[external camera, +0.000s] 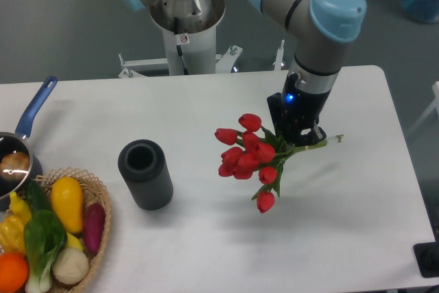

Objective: Place the flowers on the table
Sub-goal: 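Lower the held red tulip bunch toward the table with the gripper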

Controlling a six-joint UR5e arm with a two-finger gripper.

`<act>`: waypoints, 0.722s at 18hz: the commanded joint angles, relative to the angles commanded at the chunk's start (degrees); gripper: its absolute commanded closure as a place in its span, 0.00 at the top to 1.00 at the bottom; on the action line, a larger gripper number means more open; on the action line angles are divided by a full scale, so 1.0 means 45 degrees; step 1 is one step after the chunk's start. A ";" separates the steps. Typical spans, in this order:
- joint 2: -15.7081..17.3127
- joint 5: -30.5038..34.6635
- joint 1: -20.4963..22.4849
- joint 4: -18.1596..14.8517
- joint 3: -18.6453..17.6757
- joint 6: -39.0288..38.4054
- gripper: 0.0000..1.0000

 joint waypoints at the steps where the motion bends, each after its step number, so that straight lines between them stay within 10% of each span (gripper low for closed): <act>1: 0.0000 0.0020 -0.0039 0.0038 -0.0078 0.0000 0.00; 13: -0.0507 0.0993 -0.0740 0.0078 -0.0175 -0.0176 0.00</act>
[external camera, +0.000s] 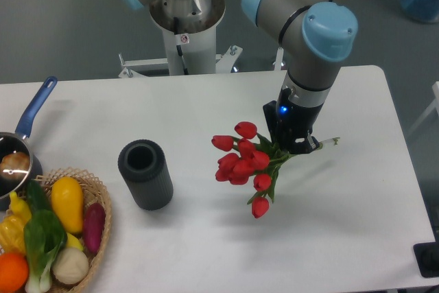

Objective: Place the flowers on the table
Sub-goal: 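Lower the held red tulip bunch toward the table with the gripper, then lay the tulips on the table and open the gripper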

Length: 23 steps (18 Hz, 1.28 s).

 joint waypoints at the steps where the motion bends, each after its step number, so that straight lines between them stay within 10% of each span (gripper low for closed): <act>1: -0.0079 0.0294 -0.0234 0.0000 -0.0001 0.0019 0.00; 17: -0.1017 0.0472 -0.0082 0.0957 -0.0840 0.0565 0.32; 23: -0.0861 0.0472 0.0447 0.1015 -0.0938 0.1172 1.00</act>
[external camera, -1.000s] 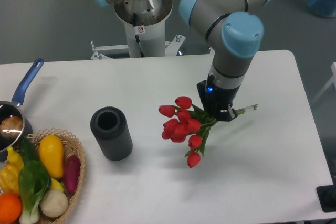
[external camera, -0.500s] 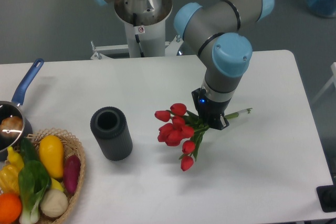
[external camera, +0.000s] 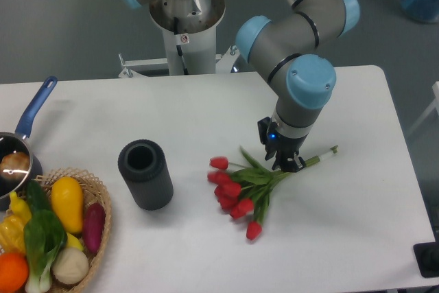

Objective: Place the flowers on the table
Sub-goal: 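Lay the tulips on the table and open the gripper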

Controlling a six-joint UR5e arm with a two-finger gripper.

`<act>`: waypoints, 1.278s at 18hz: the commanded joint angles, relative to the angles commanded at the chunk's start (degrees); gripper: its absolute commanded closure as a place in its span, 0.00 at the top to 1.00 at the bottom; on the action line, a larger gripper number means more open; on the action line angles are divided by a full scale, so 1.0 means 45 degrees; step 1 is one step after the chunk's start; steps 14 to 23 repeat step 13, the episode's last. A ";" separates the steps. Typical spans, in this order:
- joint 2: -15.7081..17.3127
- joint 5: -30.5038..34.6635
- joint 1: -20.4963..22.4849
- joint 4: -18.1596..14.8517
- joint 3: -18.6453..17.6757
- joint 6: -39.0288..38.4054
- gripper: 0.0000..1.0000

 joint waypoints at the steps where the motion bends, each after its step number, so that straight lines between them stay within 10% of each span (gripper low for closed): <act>1: 0.0000 -0.0019 0.0039 0.0155 0.0000 0.0000 1.00; 23: -0.0312 -0.0937 0.0664 0.1172 0.0293 -0.0078 1.00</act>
